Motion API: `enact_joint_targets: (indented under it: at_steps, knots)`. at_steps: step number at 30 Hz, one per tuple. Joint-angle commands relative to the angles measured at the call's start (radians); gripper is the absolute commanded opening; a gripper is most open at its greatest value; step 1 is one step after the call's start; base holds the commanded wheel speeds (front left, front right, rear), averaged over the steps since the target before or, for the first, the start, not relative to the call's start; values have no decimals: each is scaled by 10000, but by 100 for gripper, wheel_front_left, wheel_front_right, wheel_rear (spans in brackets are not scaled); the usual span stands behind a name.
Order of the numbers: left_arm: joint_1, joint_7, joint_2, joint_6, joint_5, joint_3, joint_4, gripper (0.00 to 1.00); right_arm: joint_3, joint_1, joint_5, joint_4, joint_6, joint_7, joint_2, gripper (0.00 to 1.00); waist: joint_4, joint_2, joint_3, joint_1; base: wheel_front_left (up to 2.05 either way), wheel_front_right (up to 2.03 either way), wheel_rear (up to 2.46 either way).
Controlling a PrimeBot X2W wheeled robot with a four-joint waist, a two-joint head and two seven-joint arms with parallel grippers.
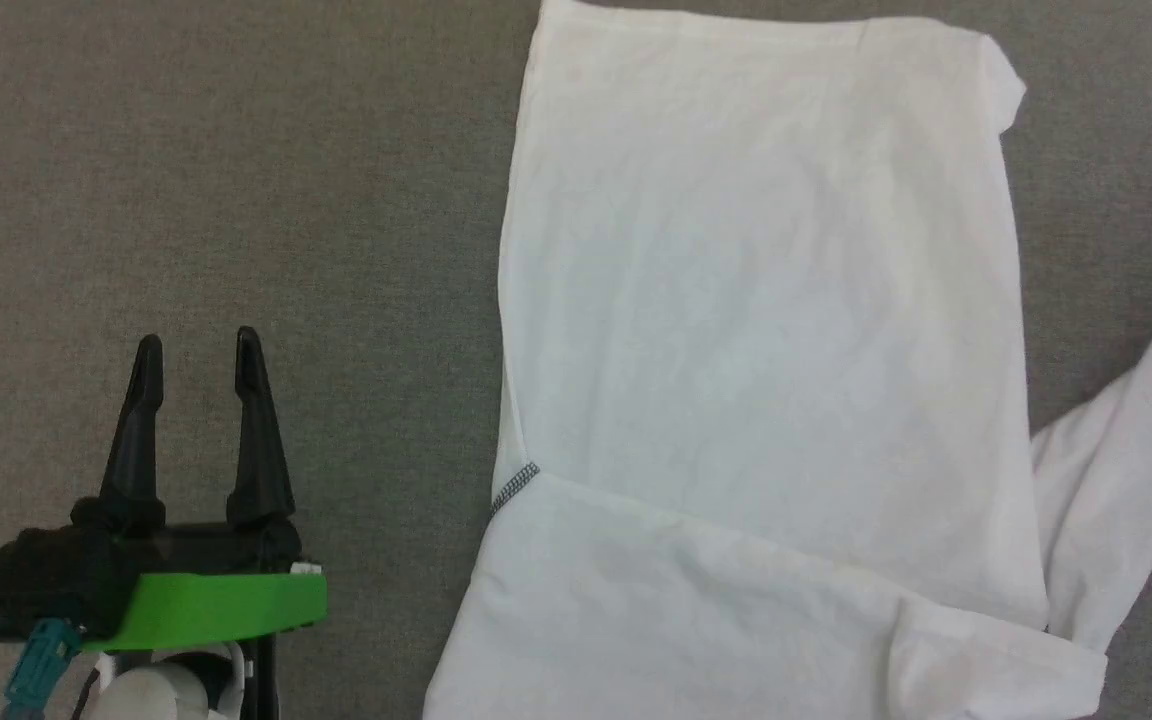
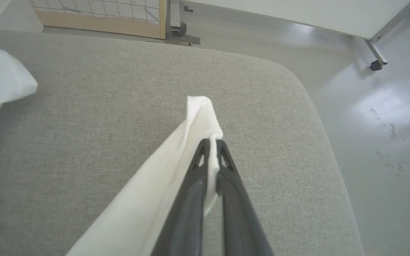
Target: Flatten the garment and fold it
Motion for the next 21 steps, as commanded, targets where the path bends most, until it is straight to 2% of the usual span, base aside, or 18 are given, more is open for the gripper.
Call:
enact_joint_targets:
  at_steps: [1, 10, 16, 21]
  knots:
    - [175, -27, 35, -58, 77, 29, 2, 100, -318, 316, -76, -94, -13, -39, -208, 0, -410, 0, -985, -1, 0, 0, 0]
    - [807, 204, 177, 59, -14, 126, -150, 100, -2189, 1770, -214, -133, -13, -521, -930, 0, -597, 0, -2006, -1, 0, 0, 0]
    - [1066, 348, 220, 134, -67, 140, -251, 100, -2824, 2304, -558, -73, -13, -878, -1303, 0, -626, 0, -2460, -1, 0, 0, 0]
    - [1215, 406, 232, 195, -107, 153, -335, 100, -2963, 2490, -632, -144, -13, -944, -1499, 0, -654, 0, -2687, -1, 0, 0, 0]
